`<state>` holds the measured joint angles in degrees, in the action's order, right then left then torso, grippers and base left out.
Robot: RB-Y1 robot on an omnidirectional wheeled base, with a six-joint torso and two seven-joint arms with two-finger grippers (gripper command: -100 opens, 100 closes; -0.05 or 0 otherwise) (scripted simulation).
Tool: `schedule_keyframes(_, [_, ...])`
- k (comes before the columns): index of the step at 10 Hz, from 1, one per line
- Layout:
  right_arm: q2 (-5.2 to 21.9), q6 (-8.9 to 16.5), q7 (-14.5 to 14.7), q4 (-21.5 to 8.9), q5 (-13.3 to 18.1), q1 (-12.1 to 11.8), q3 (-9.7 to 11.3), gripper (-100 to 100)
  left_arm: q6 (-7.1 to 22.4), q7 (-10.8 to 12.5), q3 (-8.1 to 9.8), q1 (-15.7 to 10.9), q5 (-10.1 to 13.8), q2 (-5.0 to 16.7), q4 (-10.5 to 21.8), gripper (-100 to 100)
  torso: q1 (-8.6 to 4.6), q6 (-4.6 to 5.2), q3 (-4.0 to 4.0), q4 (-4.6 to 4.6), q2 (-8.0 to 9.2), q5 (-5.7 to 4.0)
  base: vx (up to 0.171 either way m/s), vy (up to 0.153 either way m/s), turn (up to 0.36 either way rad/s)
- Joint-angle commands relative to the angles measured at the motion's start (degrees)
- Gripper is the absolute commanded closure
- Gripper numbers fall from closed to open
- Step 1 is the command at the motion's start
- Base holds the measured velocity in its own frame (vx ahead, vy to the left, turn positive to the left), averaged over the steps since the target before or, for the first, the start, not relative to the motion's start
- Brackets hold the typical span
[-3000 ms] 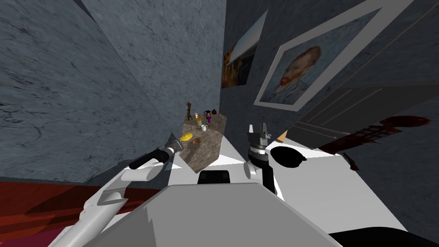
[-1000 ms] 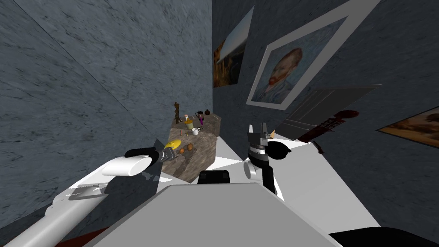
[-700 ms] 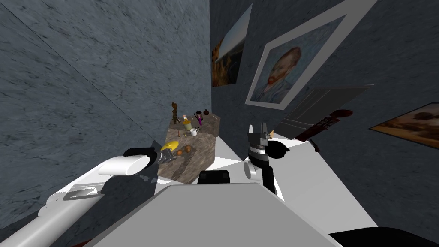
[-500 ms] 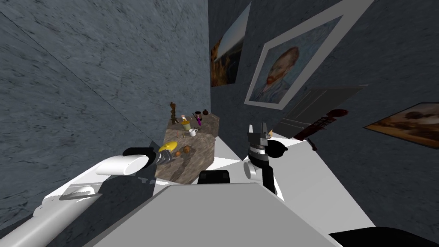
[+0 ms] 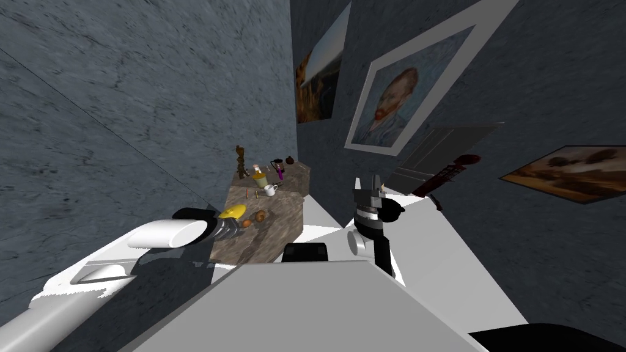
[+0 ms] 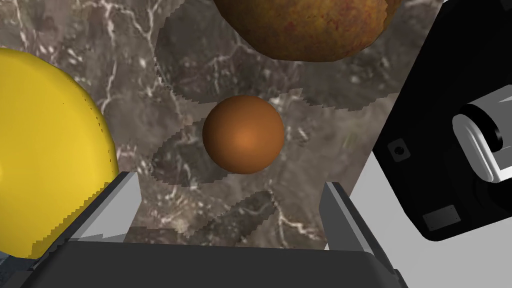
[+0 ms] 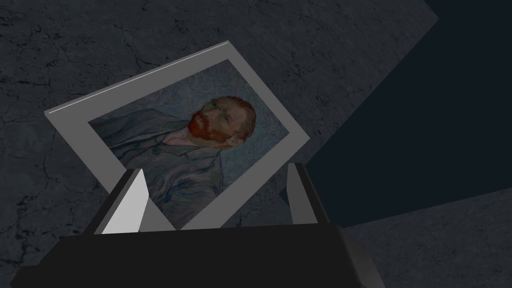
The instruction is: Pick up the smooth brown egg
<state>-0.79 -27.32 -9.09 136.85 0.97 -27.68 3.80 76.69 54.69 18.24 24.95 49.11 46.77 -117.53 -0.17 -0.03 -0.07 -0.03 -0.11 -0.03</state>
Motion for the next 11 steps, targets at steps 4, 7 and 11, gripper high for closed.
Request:
schedule_keyframes(4, [0.0,0.0,0.0,0.0,0.0,0.0,0.0,0,5.46,3.56,0.91,0.17,1.64,1.82,0.88,-100,0.09,-0.02,0.04,0.01,0.07,0.02,0.022,-0.025,-0.037])
schedule_keyframes(7, [0.0,0.0,0.0,0.0,0.0,0.0,0.0,0,4.3,2.87,0.35,-0.81,0.88,1.28,2.9,-100,0.13,-0.02,0.07,0.03,0.12,0.03,-0.005,-0.005,-0.034])
schedule_keyframes(11, [0.0,0.0,0.0,0.0,0.0,0.01,0.0,0,2.57,1.81,-0.4,-2.96,-0.52,0.26,8.17,-100,0.12,-0.01,0.2,0.08,0.34,0.03,-0.057,-0.01,-0.114])
